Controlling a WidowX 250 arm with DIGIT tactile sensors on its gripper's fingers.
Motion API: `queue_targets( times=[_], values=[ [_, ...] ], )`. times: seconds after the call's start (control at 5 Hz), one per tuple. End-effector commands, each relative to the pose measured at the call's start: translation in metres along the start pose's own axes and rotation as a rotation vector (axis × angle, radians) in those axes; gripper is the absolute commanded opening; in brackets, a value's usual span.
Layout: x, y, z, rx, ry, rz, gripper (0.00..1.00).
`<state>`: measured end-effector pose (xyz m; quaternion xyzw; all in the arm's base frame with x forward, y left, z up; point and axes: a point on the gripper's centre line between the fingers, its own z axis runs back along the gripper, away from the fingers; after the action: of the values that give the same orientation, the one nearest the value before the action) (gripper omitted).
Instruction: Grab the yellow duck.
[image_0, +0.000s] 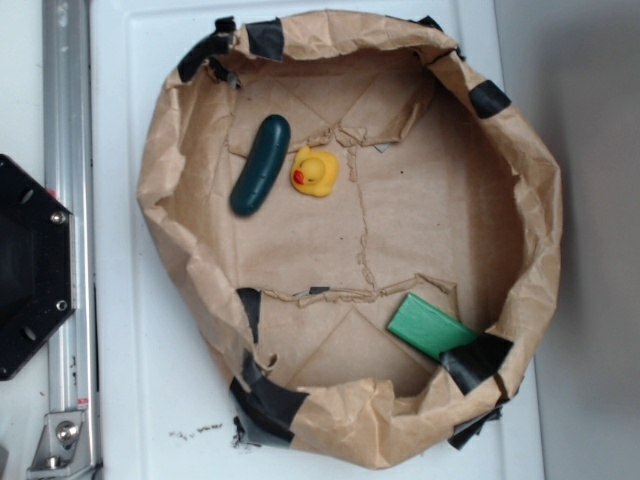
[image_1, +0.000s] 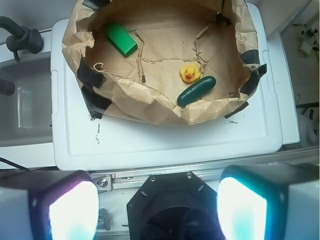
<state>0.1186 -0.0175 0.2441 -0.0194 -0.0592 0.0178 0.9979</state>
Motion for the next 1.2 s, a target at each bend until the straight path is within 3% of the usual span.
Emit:
queue_targets(
  times=[0.0,0.2,0.4,0.8,1.0],
  values=[
    [0.000,0.000,0.000,0.000,0.000,0.000,1.00],
    [0.045,0.011,-0.010,0.036,0.018,0.057,1.00],
    [0.089,0.024,-0.041,0.055,-0.013,0.009,1.00],
    [0.117,0.051,-0.103,0.137,-0.104,-0.272,1.00],
    [0.117,0.051,-0.103,0.137,-0.104,-0.272,1.00]
  ],
)
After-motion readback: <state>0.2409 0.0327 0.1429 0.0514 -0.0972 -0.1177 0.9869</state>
